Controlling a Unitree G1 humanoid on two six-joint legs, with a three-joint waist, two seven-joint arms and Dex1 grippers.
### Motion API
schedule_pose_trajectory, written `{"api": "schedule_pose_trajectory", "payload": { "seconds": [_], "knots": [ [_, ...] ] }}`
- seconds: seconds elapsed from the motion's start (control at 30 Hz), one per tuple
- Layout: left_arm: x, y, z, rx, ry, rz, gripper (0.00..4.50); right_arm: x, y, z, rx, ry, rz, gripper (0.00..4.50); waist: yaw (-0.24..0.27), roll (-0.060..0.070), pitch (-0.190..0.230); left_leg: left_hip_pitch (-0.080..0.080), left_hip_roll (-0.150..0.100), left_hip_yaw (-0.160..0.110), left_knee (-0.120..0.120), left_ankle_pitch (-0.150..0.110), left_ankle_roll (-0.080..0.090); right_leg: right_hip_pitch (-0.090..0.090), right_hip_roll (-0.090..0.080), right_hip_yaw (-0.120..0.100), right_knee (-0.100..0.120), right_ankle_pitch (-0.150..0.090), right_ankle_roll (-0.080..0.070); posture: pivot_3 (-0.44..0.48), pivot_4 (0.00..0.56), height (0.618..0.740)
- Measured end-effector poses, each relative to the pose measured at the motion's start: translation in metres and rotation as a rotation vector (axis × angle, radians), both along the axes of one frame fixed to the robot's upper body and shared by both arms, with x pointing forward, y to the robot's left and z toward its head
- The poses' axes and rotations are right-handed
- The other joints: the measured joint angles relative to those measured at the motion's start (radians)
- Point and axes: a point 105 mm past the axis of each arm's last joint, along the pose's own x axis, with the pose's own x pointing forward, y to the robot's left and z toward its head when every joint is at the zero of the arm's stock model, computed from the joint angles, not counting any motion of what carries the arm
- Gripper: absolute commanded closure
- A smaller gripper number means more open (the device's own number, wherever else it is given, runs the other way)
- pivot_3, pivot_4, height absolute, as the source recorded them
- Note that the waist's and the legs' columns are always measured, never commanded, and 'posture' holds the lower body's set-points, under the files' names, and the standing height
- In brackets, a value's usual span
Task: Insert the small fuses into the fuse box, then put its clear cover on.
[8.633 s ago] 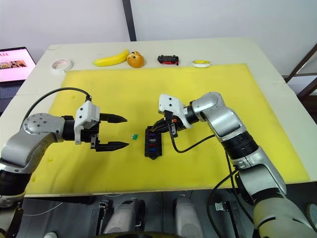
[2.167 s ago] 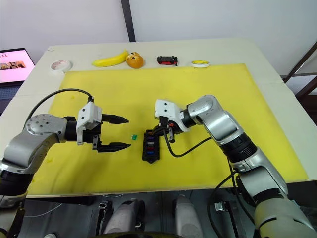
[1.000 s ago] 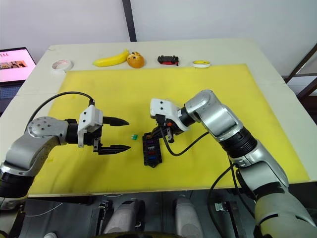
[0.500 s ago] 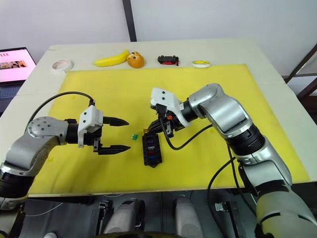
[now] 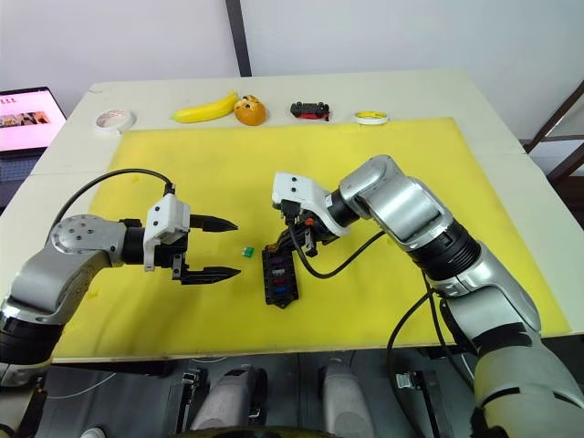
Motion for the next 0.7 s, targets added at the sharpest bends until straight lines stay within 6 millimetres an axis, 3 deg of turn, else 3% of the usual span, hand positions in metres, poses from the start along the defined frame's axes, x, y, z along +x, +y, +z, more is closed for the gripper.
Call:
{"api": "schedule_pose_trajectory", "payload": {
  "seconds": [0.23,0.7],
  "knots": [
    [-0.0003,0.0003,-0.0011,0.0,0.004,0.002,0.0,0.0082,-0.0027,-0.0037,-0.031,-0.018,-0.004,4.49,0.0,0.0,0.0,0.0,0.0,0.0,0.0,0.0,0.0,0.0,0.0,0.0,0.0,0.0,0.0,0.0,0.15,0.74],
    [-0.0004,0.0006,-0.002,-0.001,0.005,0.008,0.0,0.0022,0.0011,-0.0045,-0.033,0.008,0.03,4.49,0.0,0.0,0.0,0.0,0.0,0.0,0.0,0.0,0.0,0.0,0.0,0.0,0.0,0.0,0.0,0.0,0.15,0.74]
  ]
}}
